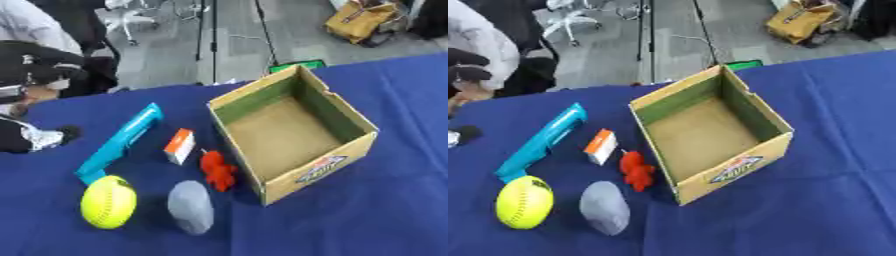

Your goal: Pick up objects on the table and place them in the box.

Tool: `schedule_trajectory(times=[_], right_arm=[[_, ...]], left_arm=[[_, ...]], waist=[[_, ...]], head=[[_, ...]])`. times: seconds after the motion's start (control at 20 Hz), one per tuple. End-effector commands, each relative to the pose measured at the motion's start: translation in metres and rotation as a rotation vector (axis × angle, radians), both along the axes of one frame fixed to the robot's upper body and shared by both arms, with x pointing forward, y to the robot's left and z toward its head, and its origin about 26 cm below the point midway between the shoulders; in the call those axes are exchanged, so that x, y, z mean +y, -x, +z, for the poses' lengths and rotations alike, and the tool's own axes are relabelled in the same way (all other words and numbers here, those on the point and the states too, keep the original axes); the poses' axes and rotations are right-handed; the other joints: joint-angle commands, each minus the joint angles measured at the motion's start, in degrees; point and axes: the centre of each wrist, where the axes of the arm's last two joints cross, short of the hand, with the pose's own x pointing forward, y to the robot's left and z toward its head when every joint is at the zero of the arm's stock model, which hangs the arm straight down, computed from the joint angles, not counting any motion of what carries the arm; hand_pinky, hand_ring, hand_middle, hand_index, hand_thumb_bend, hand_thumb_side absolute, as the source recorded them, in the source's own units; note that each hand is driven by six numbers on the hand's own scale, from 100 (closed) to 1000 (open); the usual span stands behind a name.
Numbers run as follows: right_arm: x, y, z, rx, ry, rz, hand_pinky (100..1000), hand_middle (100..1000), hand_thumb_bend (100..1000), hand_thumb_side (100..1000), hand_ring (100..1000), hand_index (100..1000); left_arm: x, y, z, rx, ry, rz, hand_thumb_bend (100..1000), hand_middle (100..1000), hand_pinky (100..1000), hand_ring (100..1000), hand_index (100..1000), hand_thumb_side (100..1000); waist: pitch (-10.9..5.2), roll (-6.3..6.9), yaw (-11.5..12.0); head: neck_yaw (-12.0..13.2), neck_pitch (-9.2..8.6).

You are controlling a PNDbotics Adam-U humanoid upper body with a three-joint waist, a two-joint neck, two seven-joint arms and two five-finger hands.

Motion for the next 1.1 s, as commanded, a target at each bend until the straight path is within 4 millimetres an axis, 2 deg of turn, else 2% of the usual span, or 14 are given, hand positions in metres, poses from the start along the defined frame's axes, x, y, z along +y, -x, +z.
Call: schedule_trajectory(times=[0.05, 0.1, 0.15, 0.25, 0.45, 0.6, 0.65, 0.9, 1.1], right_arm=[[0.002, 0.003, 0.01, -0.044, 0.018, -0.02, 892, 668, 100, 572, 830, 685], [0.002, 0.003, 0.009, -0.044, 0.018, -0.021, 892, 668, 100, 572, 830, 685], [0.001, 0.003, 0.009, -0.043, 0.017, -0.022, 893, 665, 100, 569, 830, 682], [0.001, 0.003, 0.009, -0.043, 0.016, -0.026, 893, 661, 100, 569, 830, 679], [0.001, 0.003, 0.009, -0.041, 0.015, -0.029, 893, 652, 100, 569, 829, 673], [0.001, 0.003, 0.009, -0.043, 0.013, -0.03, 892, 651, 100, 567, 829, 671], [0.001, 0.003, 0.009, -0.044, 0.013, -0.03, 893, 649, 100, 567, 829, 670], [0.001, 0.003, 0.009, -0.044, 0.008, -0.03, 893, 647, 100, 566, 828, 668], [0.001, 0.003, 0.009, -0.044, 0.007, -0.027, 893, 645, 100, 566, 828, 666]], left_arm=[[0.003, 0.006, 0.016, 0.038, 0.0, -0.001, 483, 1000, 992, 997, 1000, 825], [0.003, 0.008, 0.016, 0.034, 0.037, -0.022, 483, 1000, 992, 997, 1000, 825], [0.003, 0.009, 0.016, 0.023, 0.09, -0.044, 410, 1000, 907, 961, 1000, 766], [0.006, 0.007, 0.01, 0.001, 0.253, -0.077, 382, 1000, 878, 957, 1000, 730], [0.007, 0.009, 0.0, -0.012, 0.369, -0.081, 315, 996, 842, 932, 1000, 765], [0.008, 0.009, -0.006, 0.018, 0.39, -0.064, 316, 1000, 817, 919, 1000, 784], [0.008, 0.008, -0.008, 0.046, 0.389, -0.055, 291, 1000, 801, 920, 1000, 825], [0.011, 0.003, -0.017, 0.271, 0.458, 0.022, 233, 1000, 826, 942, 1000, 858], [0.005, 0.009, -0.016, 0.31, 0.485, 0.068, 255, 1000, 847, 957, 1000, 826]], waist=[[-0.95, -0.23, 0.07], [-0.94, -0.24, 0.11], [-0.94, -0.26, 0.15], [-0.98, -0.2, 0.23], [-1.09, -0.09, 0.47], [-1.21, -0.06, 0.63], [-1.24, -0.04, 0.64], [-1.31, 0.05, 0.6], [-1.23, 0.08, 0.61]], head=[[0.37, -0.36], [0.33, -0.31], [0.27, -0.29], [0.2, -0.3], [0.24, -0.47], [0.43, -0.87], [0.48, -0.97], [0.49, -1.28], [0.42, -1.62]])
